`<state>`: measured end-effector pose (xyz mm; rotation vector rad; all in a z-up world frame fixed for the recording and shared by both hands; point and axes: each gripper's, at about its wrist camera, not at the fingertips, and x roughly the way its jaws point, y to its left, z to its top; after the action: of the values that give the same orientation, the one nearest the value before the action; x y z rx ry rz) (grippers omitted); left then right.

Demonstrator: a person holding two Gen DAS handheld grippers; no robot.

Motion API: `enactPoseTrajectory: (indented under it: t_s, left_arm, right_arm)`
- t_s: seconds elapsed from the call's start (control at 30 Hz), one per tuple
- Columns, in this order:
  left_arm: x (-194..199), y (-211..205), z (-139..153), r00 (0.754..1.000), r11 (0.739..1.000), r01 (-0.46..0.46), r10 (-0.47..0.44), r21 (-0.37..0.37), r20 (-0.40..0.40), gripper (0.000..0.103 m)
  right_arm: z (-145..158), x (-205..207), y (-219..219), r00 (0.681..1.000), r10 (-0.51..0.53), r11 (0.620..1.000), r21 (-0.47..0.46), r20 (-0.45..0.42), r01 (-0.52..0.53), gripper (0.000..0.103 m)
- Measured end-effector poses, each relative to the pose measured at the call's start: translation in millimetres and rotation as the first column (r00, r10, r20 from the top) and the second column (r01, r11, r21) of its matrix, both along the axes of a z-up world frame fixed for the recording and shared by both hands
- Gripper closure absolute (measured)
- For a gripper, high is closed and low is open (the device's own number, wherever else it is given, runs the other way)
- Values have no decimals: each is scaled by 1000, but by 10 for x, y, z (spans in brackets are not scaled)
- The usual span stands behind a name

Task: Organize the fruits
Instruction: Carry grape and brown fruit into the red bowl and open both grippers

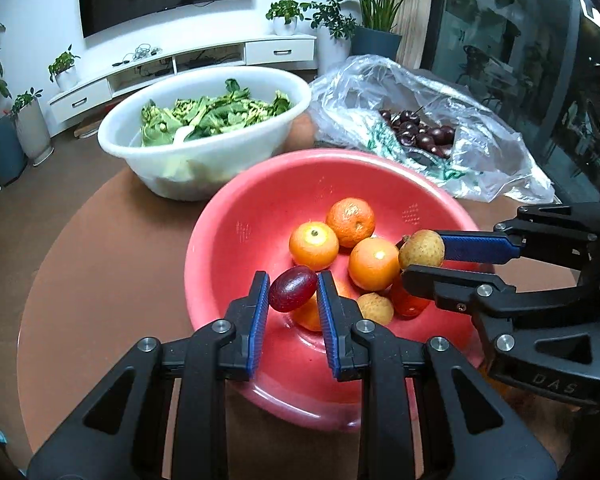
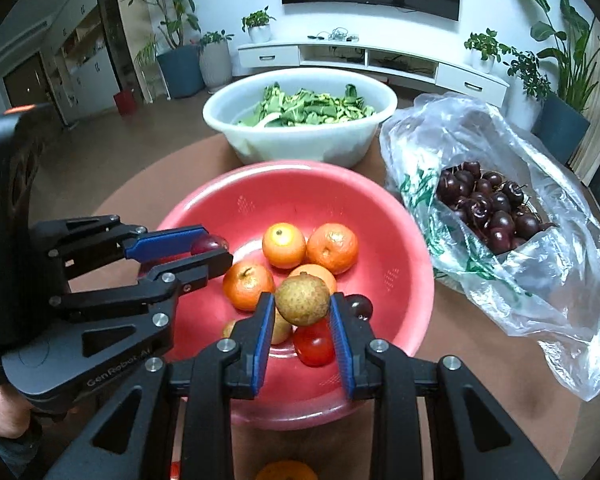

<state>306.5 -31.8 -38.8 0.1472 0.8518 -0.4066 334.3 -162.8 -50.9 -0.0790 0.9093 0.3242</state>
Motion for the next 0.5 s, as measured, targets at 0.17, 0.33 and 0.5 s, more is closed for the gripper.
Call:
enactPoseTrajectory:
  t_s: [0.17,0.33,0.5]
  left_arm:
    - [17,-26,-57,1000,1000,3,-3,11,3,80]
    - [7,-48,-59,1000,1000,11,-11,22,6,79]
    - [-18,-24,-38,1000,1000,-1,1,16,15,64]
  right_arm:
    - [-84,7,45,1000,1,1000,-27,-10,-1,72]
    - [-138,-1,68,1000,-1,999,-39,-18,0,72]
    - [-145,-9,59,1000,-7,999,-45,-19,6,67]
